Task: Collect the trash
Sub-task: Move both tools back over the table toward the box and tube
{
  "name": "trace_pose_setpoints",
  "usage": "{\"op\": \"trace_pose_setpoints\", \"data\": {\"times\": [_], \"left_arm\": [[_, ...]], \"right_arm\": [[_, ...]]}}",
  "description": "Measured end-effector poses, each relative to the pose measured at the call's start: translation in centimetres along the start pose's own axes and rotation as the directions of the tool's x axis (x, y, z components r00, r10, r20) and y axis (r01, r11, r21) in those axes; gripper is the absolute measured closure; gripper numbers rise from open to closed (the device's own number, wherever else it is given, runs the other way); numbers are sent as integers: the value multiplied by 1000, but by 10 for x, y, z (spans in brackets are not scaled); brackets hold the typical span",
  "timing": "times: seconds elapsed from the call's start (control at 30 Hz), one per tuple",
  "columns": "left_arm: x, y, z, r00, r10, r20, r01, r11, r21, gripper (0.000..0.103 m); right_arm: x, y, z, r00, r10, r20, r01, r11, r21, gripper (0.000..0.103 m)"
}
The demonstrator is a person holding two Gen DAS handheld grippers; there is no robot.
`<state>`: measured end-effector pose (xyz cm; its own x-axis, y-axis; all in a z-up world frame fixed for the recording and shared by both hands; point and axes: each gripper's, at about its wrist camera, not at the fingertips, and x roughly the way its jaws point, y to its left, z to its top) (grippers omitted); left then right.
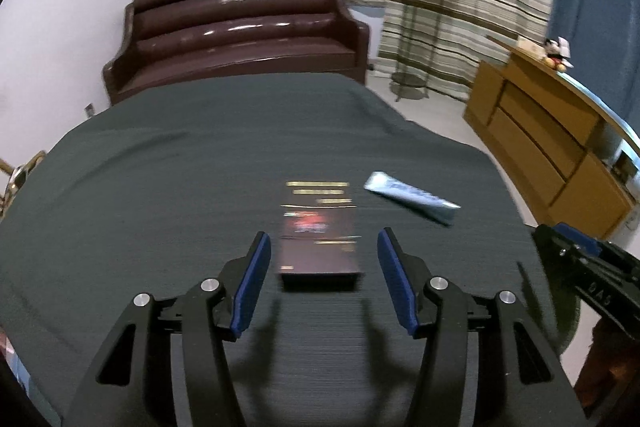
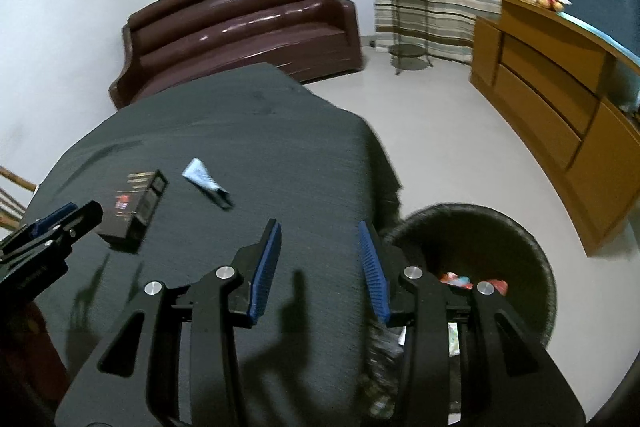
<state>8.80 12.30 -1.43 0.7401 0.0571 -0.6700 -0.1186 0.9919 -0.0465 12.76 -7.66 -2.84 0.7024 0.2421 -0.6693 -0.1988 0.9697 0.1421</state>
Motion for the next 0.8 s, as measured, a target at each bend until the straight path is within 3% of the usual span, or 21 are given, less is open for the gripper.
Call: {"op": "trace_pose_setpoints", "data": {"times": [0.53,0.8], "left_arm": [[10,83,4,994,105,-25,-108,986,-126,46],[16,96,6,995,95,-41,-100,982,-160,46]], "right_arm": [[47,73,18,996,59,-71,-67,991,-116,64],[69,88,27,991,57,-121,-74,988,-137,64]]}}
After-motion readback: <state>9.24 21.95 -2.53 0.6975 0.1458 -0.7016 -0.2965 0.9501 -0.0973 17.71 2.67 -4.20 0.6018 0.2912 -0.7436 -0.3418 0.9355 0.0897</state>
